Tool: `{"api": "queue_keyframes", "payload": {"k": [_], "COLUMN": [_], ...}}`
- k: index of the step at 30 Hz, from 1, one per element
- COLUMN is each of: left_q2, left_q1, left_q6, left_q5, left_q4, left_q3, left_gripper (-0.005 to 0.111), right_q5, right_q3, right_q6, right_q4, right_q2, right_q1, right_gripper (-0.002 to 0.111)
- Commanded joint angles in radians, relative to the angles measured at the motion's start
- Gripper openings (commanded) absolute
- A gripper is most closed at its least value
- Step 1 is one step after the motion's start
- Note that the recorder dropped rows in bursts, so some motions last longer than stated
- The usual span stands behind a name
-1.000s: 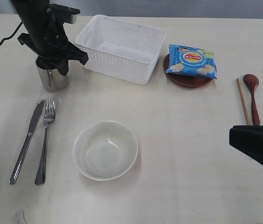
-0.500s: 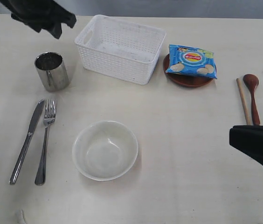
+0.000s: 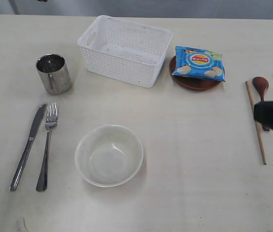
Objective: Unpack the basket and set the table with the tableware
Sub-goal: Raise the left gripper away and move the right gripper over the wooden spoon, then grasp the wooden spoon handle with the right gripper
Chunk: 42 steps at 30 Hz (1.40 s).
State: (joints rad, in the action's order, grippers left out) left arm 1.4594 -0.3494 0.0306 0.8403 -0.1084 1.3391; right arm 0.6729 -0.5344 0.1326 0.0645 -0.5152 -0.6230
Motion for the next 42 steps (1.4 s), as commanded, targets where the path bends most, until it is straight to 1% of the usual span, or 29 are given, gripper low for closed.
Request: {"api": "queue_keyframes", "payload": {"k": [1, 2, 4, 5, 7, 9, 11, 13, 14, 17, 19, 21, 25, 26, 29, 31, 33, 34, 35, 36, 38, 41, 42], "left_q2": [-0.161, -0.197, -0.266, -0.294, -0.366, -0.427, -0.485, -0.526, -0.538, -0.567, -0.577, -0.577, -0.577, -0.593, -0.645, -0.701, -0.747, -0.750, -0.750, -0.750, -0.750, -0.750, -0.750], "left_q1": [-0.051, -0.066, -0.092, -0.096, -0.098, -0.098, -0.098, -0.098, -0.098, -0.098, -0.098, -0.098, -0.098, -0.098, -0.098, -0.098, -0.098, -0.098, -0.098, -0.098, -0.098, -0.098, -0.098], "left_q6": [-0.071, -0.100, -0.186, -0.218, -0.257, -0.259, -0.268, -0.286, -0.290, -0.282, -0.282, -0.282, -0.275, -0.275, -0.281, -0.278, -0.278, -0.278, -0.278, -0.278, -0.278, -0.278, -0.278], "left_q5": [-0.108, -0.117, -0.129, -0.135, -0.159, -0.190, -0.224, -0.254, -0.265, -0.266, -0.258, -0.236, -0.206, -0.204, -0.202, -0.199, -0.199, -0.199, -0.204, -0.210, -0.210, -0.212, -0.212], "left_q4": [0.037, 0.071, 0.172, 0.220, 0.259, 0.261, 0.259, 0.259, 0.257, 0.228, 0.228, 0.228, 0.201, 0.201, 0.180, 0.175, 0.175, 0.175, 0.175, 0.175, 0.175, 0.175, 0.175], "left_q3": [-0.193, -0.227, -0.305, -0.334, -0.404, -0.467, -0.539, -0.596, -0.613, -0.631, -0.631, -0.631, -0.634, -0.641, -0.664, -0.695, -0.716, -0.718, -0.720, -0.720, -0.720, -0.720, -0.720], "left_gripper": [0.000, 0.000, 0.000, 0.000, 0.000, 0.000, 0.000, 0.000, 0.000, 0.000, 0.000, 0.000, 0.000, 0.000, 0.000, 0.000, 0.000, 0.000, 0.000, 0.000, 0.000, 0.000, 0.000], "right_q5": [0.061, 0.080, 0.158, 0.217, 0.342, 0.387, 0.365, 0.335, 0.318, 0.254, 0.181, 0.115, 0.059, 0.036, -0.022, -0.028, 0.040, 0.073, 0.107, 0.114, 0.109, 0.087, 0.085], "right_q3": [-0.133, -0.170, -0.244, -0.277, -0.325, -0.356, -0.359, -0.359, -0.359, -0.359, -0.359, -0.359, -0.359, -0.359, -0.361, -0.413, -0.534, -0.577, -0.625, -0.643, -0.671, -0.674, -0.674], "right_q6": [0.165, 0.198, 0.328, 0.407, 0.499, 0.503, 0.497, 0.502, 0.507, 0.500, 0.449, 0.371, 0.234, 0.183, 0.148, 0.151, 0.151, 0.151, 0.161, 0.162, 0.162, 0.158, 0.148], "right_q4": [-0.251, -0.313, -0.506, -0.602, -0.723, -0.746, -0.739, -0.743, -0.743, -0.705, -0.630, -0.517, -0.315, -0.261, -0.258, -0.274, -0.274, -0.274, -0.274, -0.277, -0.272, -0.225, -0.203], "right_q2": [-0.163, -0.200, -0.296, -0.346, -0.438, -0.531, -0.610, -0.671, -0.703, -0.748, -0.775, -0.810, -0.915, -0.982, -1.096, -1.173, -1.254, -1.280, -1.316, -1.334, -1.378, -1.433, -1.440], "right_q1": [-0.002, -0.002, -0.002, -0.002, 0.000, 0.014, 0.032, 0.068, 0.106, 0.205, 0.296, 0.393, 0.539, 0.577, 0.587, 0.587, 0.587, 0.589, 0.597, 0.602, 0.631, 0.680, 0.689], "right_gripper": [0.000, 0.000, 0.000, 0.000, 0.000, 0.000, 0.000, 0.000, 0.000, 0.000, 0.000, 0.000, 0.000, 0.000, 0.001, 0.006, 0.029, 0.036, 0.041, 0.041, 0.037, 0.025, 0.023]}}
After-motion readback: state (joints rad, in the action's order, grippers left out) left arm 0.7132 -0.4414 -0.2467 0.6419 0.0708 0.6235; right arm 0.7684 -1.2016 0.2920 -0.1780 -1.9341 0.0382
